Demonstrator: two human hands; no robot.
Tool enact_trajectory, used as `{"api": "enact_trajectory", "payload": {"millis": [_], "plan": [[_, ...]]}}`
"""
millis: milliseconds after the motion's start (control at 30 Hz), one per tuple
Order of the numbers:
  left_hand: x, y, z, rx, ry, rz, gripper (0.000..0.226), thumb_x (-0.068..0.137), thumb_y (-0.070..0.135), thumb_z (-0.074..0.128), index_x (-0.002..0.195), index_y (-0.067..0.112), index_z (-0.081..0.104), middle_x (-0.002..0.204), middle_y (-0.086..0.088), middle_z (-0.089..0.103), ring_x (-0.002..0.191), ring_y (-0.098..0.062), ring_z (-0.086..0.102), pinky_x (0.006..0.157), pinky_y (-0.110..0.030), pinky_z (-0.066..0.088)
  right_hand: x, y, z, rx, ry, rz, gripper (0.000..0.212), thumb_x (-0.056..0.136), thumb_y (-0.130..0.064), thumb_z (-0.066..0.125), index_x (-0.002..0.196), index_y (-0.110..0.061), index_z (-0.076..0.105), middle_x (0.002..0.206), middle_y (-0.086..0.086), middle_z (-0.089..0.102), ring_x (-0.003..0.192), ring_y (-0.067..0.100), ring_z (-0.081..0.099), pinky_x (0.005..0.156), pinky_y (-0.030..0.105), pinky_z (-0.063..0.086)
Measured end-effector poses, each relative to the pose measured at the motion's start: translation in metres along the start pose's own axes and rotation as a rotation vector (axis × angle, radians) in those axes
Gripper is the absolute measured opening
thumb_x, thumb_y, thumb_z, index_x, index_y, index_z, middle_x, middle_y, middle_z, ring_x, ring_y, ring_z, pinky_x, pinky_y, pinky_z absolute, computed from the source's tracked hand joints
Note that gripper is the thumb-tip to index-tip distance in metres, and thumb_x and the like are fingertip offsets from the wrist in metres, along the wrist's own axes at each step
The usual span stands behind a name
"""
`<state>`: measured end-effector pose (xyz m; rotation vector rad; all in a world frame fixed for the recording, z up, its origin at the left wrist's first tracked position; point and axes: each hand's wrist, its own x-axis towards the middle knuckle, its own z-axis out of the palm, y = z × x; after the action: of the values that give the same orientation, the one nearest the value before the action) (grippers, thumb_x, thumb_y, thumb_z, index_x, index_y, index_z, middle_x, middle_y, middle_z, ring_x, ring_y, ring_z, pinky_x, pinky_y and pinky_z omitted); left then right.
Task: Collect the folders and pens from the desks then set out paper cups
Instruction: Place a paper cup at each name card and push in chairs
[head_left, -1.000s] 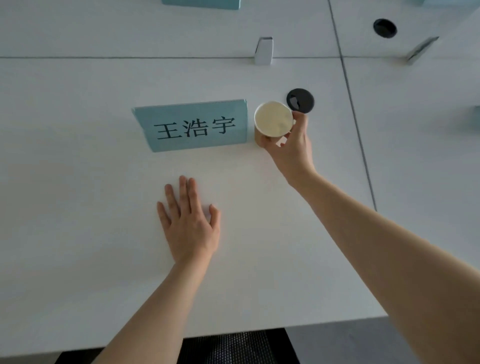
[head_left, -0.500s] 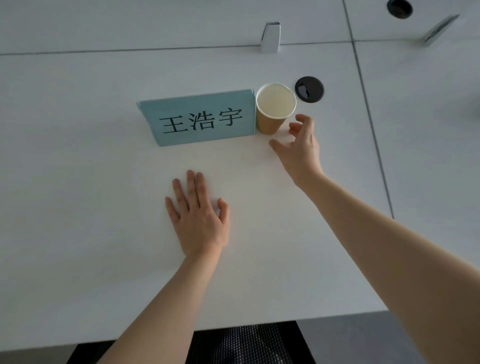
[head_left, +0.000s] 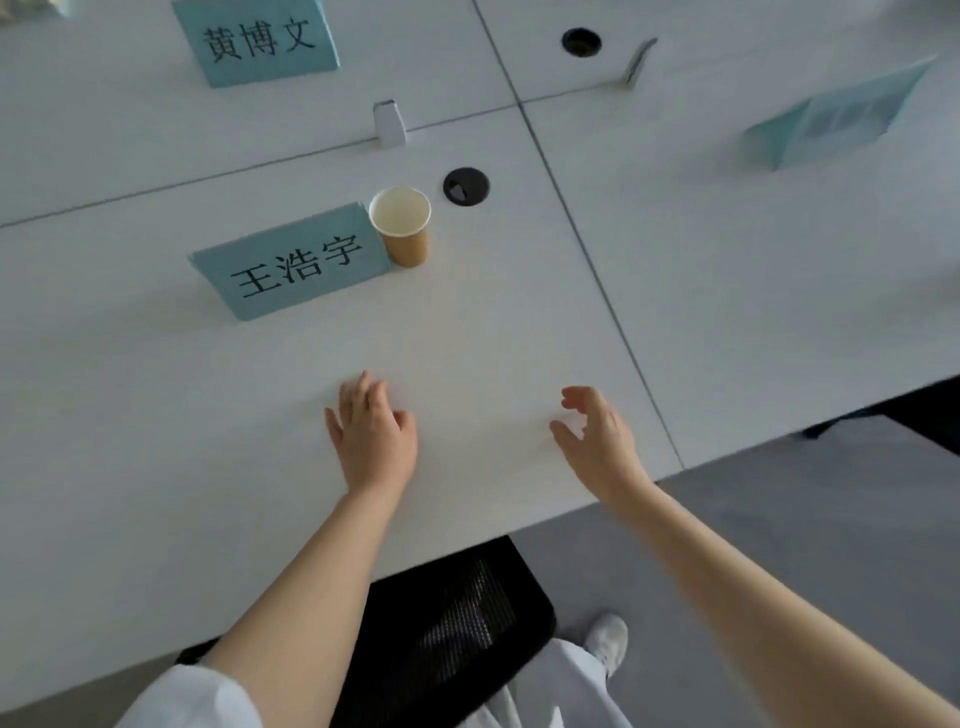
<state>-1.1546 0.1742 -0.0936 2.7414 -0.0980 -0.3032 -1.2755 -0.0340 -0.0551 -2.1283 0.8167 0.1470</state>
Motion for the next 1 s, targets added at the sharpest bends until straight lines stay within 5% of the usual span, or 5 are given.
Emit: {"api": "enact_trajectory", "payload": {"millis": [200,367,600,1000], "plan": [[-0.093,0.09,0.041,-0.098,0.018,0.267,0.036,0.079,0.001,0.062,0.115,-0.001,0.065,0.116,-0.02,0.068,0.12,-0.038,0.055,0.104,-0.048,0.041,-0.055,0.076,-0.074,0.109,0.06,0.094,0.033,0.093,-0.018,0.053,0.126,-0.019,0.05,0.121,-0.005,0.058,0.104,0.017,0.058,0.088,0.03,0.048],[-0.178,0.186,0.072,-0.202,-0.01,0.299,0.033,0.083,0.004,0.059,0.116,0.003,0.064,0.11,-0.015,0.069,0.113,-0.034,0.056,0.099,-0.042,0.045,-0.093,0.151,-0.151,0.138,0.157,0.078,0.031,0.089,-0.011,0.057,0.12,-0.014,0.055,0.114,0.0,0.063,0.105,0.023,0.062,0.093,0.041,0.05],[-0.267,0.306,0.126,-0.307,-0.097,0.384,0.032,0.087,0.009,0.056,0.117,0.006,0.064,0.11,-0.01,0.068,0.112,-0.028,0.056,0.097,-0.039,0.045,-0.129,0.232,-0.263,0.206,0.288,0.105,0.03,0.091,-0.005,0.054,0.12,-0.012,0.055,0.112,0.0,0.061,0.101,0.015,0.061,0.087,0.029,0.048],[-0.233,0.439,0.168,-0.286,-0.164,0.462,0.034,0.091,0.011,0.052,0.124,0.009,0.059,0.118,-0.006,0.065,0.119,-0.024,0.049,0.1,-0.037,0.042,-0.038,0.263,-0.378,0.237,0.319,0.088,0.032,0.092,-0.013,0.053,0.123,-0.02,0.052,0.109,-0.006,0.062,0.104,0.014,0.06,0.092,0.032,0.05]]}}
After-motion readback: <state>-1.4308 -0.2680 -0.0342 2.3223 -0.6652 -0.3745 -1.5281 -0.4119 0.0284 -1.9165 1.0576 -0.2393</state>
